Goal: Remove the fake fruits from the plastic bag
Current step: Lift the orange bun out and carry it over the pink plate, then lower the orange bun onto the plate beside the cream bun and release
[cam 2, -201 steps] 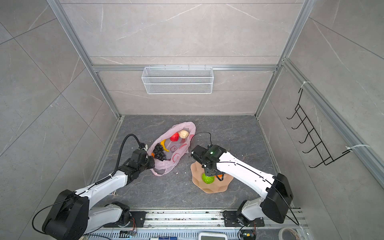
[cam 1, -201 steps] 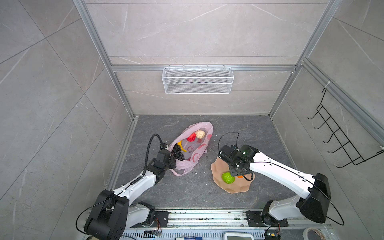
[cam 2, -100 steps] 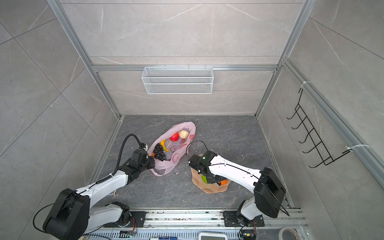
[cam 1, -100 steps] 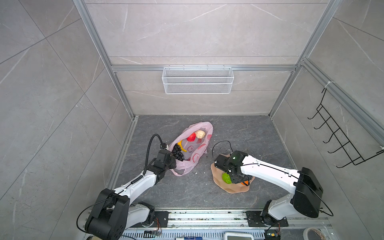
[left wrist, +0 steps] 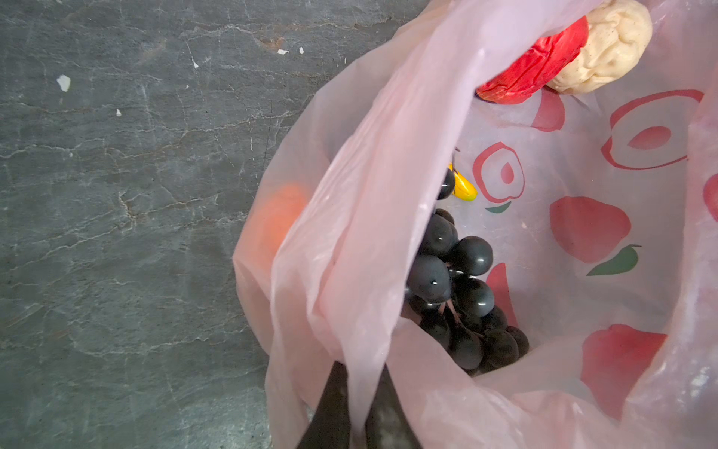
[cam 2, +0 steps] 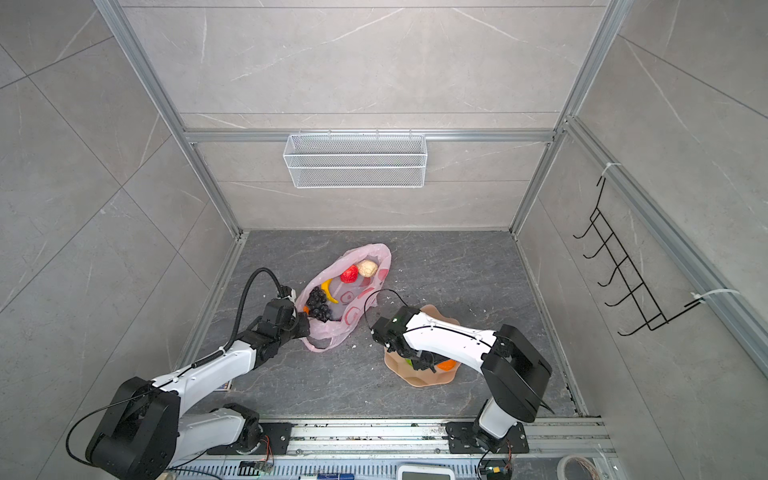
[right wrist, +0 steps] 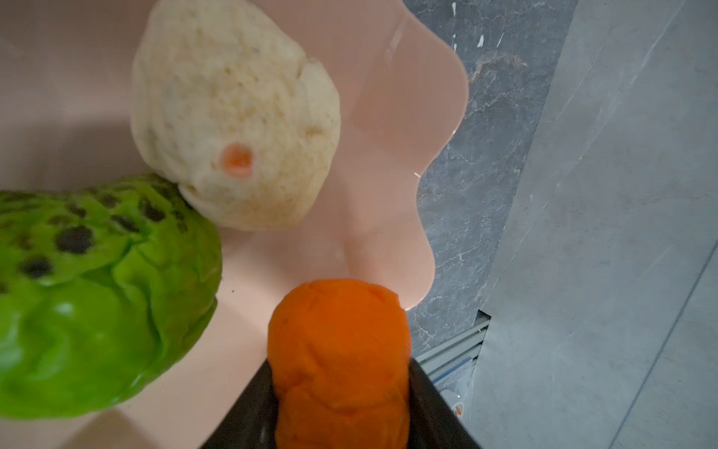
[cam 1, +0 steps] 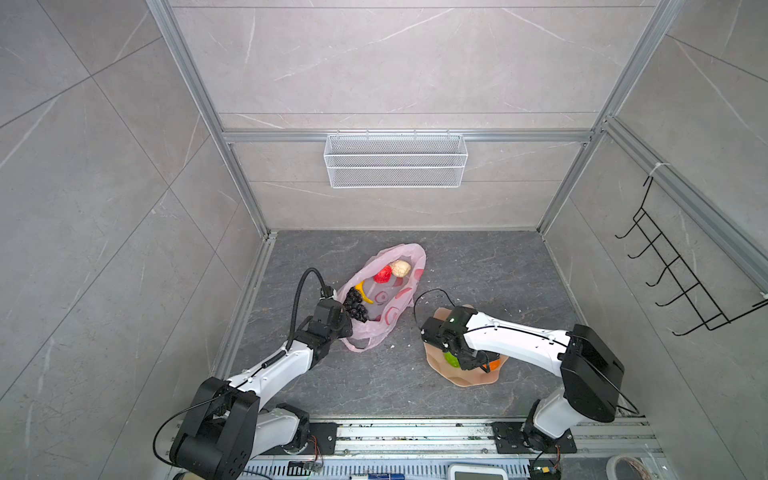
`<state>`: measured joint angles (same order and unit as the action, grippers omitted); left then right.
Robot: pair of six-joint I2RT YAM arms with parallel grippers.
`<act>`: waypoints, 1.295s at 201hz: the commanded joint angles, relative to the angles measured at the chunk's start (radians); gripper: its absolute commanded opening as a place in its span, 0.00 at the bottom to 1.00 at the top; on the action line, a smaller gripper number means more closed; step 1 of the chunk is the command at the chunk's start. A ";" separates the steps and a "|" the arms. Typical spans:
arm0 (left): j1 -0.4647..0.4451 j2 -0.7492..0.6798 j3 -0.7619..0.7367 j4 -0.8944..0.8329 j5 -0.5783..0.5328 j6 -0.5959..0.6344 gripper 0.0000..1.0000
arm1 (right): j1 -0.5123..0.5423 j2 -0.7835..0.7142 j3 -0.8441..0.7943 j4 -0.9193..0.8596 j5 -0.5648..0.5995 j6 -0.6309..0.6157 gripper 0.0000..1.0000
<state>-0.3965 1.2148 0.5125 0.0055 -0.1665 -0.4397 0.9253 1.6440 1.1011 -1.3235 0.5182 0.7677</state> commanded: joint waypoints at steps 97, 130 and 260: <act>0.008 -0.001 -0.002 0.025 -0.016 0.025 0.10 | 0.008 0.086 -0.023 0.057 0.013 -0.034 0.58; 0.008 0.003 0.000 0.024 -0.017 0.026 0.09 | 0.013 0.098 -0.014 0.070 0.002 -0.057 0.64; 0.008 0.011 0.004 0.022 -0.016 0.027 0.09 | 0.083 0.098 0.033 0.090 -0.031 -0.071 0.54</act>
<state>-0.3965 1.2179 0.5125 0.0055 -0.1665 -0.4397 0.9710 1.7302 1.0943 -1.2182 0.4786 0.6849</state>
